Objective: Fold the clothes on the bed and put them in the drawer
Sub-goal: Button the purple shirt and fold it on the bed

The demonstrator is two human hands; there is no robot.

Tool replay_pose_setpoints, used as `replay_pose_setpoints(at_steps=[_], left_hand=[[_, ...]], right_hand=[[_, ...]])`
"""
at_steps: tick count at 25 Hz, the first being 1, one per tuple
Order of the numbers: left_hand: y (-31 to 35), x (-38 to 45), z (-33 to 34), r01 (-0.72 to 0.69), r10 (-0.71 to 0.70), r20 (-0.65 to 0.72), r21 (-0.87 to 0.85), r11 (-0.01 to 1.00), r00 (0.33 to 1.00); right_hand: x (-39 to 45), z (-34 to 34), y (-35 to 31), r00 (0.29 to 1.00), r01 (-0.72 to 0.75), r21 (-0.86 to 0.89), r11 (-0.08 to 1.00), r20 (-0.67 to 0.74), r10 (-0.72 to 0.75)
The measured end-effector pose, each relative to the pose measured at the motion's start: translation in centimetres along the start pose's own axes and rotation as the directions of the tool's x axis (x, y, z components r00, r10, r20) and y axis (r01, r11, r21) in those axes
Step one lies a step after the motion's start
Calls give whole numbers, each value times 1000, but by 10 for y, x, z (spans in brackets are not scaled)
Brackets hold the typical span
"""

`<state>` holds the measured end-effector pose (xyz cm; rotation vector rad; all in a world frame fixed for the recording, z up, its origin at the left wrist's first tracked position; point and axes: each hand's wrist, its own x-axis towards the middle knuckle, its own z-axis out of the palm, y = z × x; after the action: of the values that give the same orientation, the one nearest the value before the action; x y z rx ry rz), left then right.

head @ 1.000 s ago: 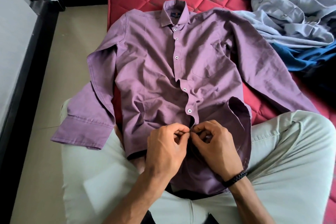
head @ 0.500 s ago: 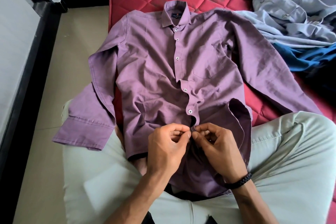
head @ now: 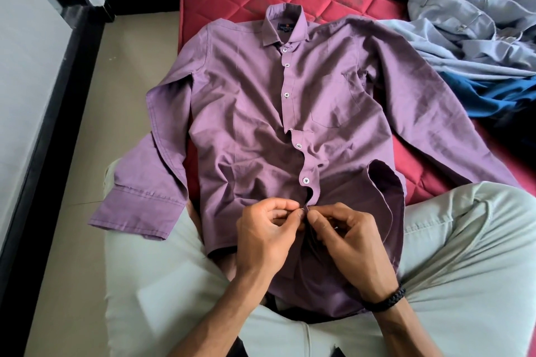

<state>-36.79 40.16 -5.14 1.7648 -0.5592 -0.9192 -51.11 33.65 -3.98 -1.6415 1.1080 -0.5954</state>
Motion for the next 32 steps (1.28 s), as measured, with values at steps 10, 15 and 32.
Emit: replay_pose_setpoints(at_steps=[10, 15, 32], left_hand=[[2, -1, 0, 8, -9, 86, 8, 1000, 996], [-5, 0, 0, -59, 58, 43, 6, 998, 997], [16, 0, -19, -434, 342, 294, 349, 831, 892]], right_hand=[[-2, 13, -5, 979, -50, -42, 998, -200, 41], [-5, 17, -14, 976, -60, -90, 994, -212, 40], [10, -13, -13, 812, -556, 290, 779, 390, 434]])
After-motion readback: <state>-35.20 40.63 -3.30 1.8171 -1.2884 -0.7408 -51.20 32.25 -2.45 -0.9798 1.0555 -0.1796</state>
